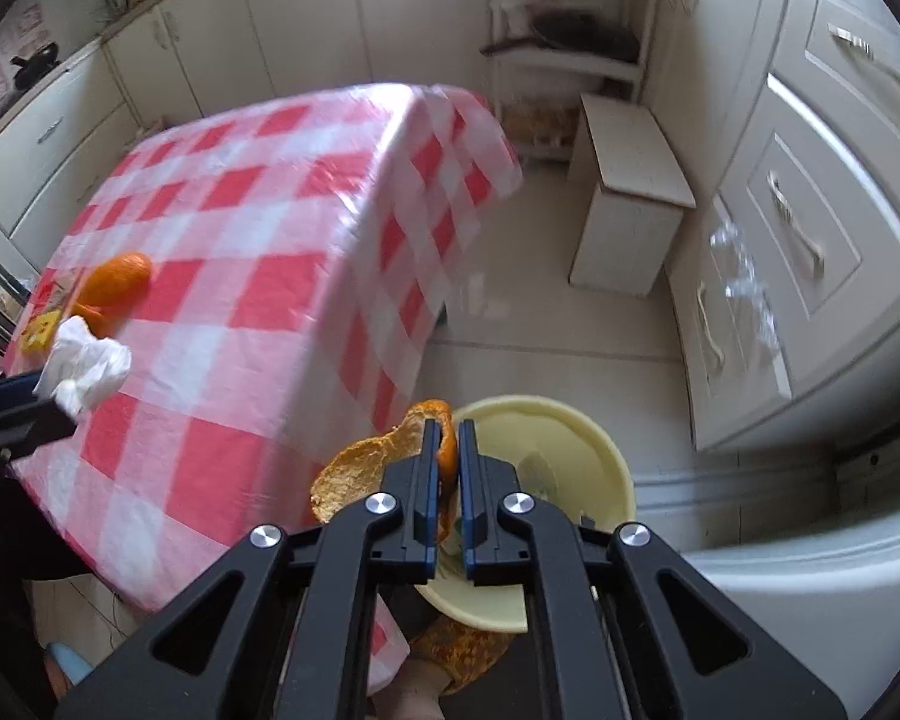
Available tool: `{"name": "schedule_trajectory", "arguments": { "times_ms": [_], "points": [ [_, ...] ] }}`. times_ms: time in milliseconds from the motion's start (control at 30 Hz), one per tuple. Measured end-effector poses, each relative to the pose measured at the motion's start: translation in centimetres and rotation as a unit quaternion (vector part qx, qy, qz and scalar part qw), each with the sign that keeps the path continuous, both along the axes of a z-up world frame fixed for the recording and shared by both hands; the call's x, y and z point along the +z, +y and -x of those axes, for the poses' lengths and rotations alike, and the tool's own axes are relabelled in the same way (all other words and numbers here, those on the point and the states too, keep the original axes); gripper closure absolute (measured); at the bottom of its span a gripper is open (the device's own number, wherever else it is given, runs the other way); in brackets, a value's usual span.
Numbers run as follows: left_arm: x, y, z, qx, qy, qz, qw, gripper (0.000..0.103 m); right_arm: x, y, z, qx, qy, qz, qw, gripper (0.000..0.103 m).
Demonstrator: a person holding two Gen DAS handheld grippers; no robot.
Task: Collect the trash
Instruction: 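Carry the tissue and orange peel to the yellow bin and release both, then bring both open tools back over the table toward the large orange peel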
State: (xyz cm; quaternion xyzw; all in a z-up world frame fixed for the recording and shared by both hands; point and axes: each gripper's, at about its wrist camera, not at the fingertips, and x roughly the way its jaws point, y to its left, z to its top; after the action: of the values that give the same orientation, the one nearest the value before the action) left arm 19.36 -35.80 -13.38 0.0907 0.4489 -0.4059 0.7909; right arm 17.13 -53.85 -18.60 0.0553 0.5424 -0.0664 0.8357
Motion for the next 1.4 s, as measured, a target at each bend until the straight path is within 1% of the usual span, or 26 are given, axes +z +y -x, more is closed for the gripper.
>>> {"name": "schedule_trajectory", "arguments": {
  "times_ms": [33,67,100,133,167,233,300,333,367,433,467,500,567,633,667,733,867,933,967,1067,1133,1267,1300,1333,1367,1400],
  "points": [
    [-0.6,-1.5,0.5,-0.012,0.005,-0.006,0.9999,0.084,-1.1,-0.6,-0.1,-0.009,0.024,0.007,1.000,0.091],
    [-1.4,-3.3,0.9,-0.023,0.012,-0.013,0.9996,0.084,-1.7,-1.1,0.0,-0.020,0.034,0.012,0.999,0.083],
    [-2.2,-4.9,1.1,-0.031,0.021,-0.021,0.9991,0.084,-1.9,-1.6,0.0,-0.032,0.034,0.011,0.999,0.068],
    [-3.0,-6.4,1.3,-0.034,0.030,-0.031,0.9985,0.084,-1.5,-2.0,0.2,-0.042,0.023,0.005,0.999,0.063],
    [-3.7,-7.6,1.4,-0.036,0.035,-0.040,0.9979,0.084,-0.8,-2.4,0.4,-0.055,0.010,0.001,0.998,0.061],
    [-5.1,-10.3,1.5,-0.038,0.040,-0.064,0.9964,0.078,1.2,-3.4,0.9,-0.087,-0.037,-0.015,0.995,0.054],
    [-6.1,-12.0,1.5,-0.037,0.047,-0.081,0.9950,0.060,3.2,-4.0,1.2,-0.114,-0.089,-0.032,0.989,0.047],
    [-6.6,-12.8,1.4,-0.033,0.048,-0.086,0.9946,0.057,4.0,-4.2,1.2,-0.119,-0.110,-0.041,0.986,0.046],
    [-6.7,-12.9,1.3,-0.025,0.056,-0.075,0.9953,0.048,4.4,-4.5,1.1,-0.128,-0.123,-0.042,0.983,0.046],
    [-6.7,-13.0,0.8,-0.012,0.070,-0.072,0.9949,0.045,5.5,-5.1,1.1,-0.138,-0.158,-0.065,0.976,0.042],
    [-6.5,-13.0,0.8,-0.009,0.067,-0.071,0.9952,0.045,5.9,-5.2,1.3,-0.140,-0.172,-0.076,0.972,0.040],
    [-6.2,-12.8,0.9,-0.009,0.063,-0.068,0.9957,0.045,6.4,-5.3,1.5,-0.148,-0.188,-0.076,0.968,0.036],
    [-5.2,-12.2,0.9,-0.005,0.052,-0.062,0.9967,0.044,7.1,-5.7,1.8,-0.157,-0.208,-0.081,0.962,0.035],
    [-3.9,-10.4,1.5,0.003,0.035,-0.052,0.9980,0.041,7.3,-6.2,2.3,-0.171,-0.221,-0.099,0.955,0.035],
    [-3.2,-9.5,1.3,0.010,0.027,-0.052,0.9982,0.038,7.3,-6.4,2.4,-0.173,-0.223,-0.106,0.954,0.035],
    [-2.0,-7.2,1.3,0.026,0.007,-0.057,0.9980,0.037,7.4,-6.2,2.6,-0.171,-0.225,-0.113,0.953,0.035],
    [0.8,-1.3,0.7,0.077,-0.040,-0.068,0.9939,0.029,7.5,-4.9,2.4,-0.151,-0.221,-0.108,0.957,0.033],
    [2.2,2.5,0.4,0.114,-0.063,-0.076,0.9886,0.026,7.4,-3.8,2.0,-0.133,-0.216,-0.102,0.962,0.032],
    [2.7,4.1,0.1,0.132,-0.071,-0.081,0.9854,0.025,7.4,-3.4,1.8,-0.126,-0.214,-0.098,0.964,0.031],
    [4.0,10.3,-0.7,0.198,-0.090,-0.091,0.9718,0.022,7.3,-1.1,1.0,-0.093,-0.207,-0.080,0.971,0.028],
    [4.4,14.7,-1.2,0.250,-0.098,-0.095,0.9585,0.019,7.3,0.3,0.6,-0.072,-0.203,-0.069,0.974,0.027],
    [3.8,21.6,-1.7,0.330,-0.093,-0.103,0.9338,0.018,6.8,2.2,0.0,-0.043,-0.193,-0.058,0.979,0.027],
    [3.6,23.3,-1.6,0.350,-0.089,-0.100,0.9273,0.018,6.5,2.6,-0.1,-0.037,-0.189,-0.055,0.980,0.027],
    [3.4,24.8,-1.5,0.369,-0.077,-0.085,0.9222,0.018,6.4,3.0,-0.2,-0.031,-0.185,-0.052,0.981,0.027],
    [3.4,25.7,-1.5,0.382,-0.064,-0.061,0.9201,0.018,6.2,3.4,-0.3,-0.027,-0.182,-0.049,0.982,0.027],
    [3.7,26.3,-1.4,0.388,-0.062,-0.039,0.9189,0.017,6.0,3.8,-0.4,-0.021,-0.178,-0.045,0.983,0.027]
  ]
}}
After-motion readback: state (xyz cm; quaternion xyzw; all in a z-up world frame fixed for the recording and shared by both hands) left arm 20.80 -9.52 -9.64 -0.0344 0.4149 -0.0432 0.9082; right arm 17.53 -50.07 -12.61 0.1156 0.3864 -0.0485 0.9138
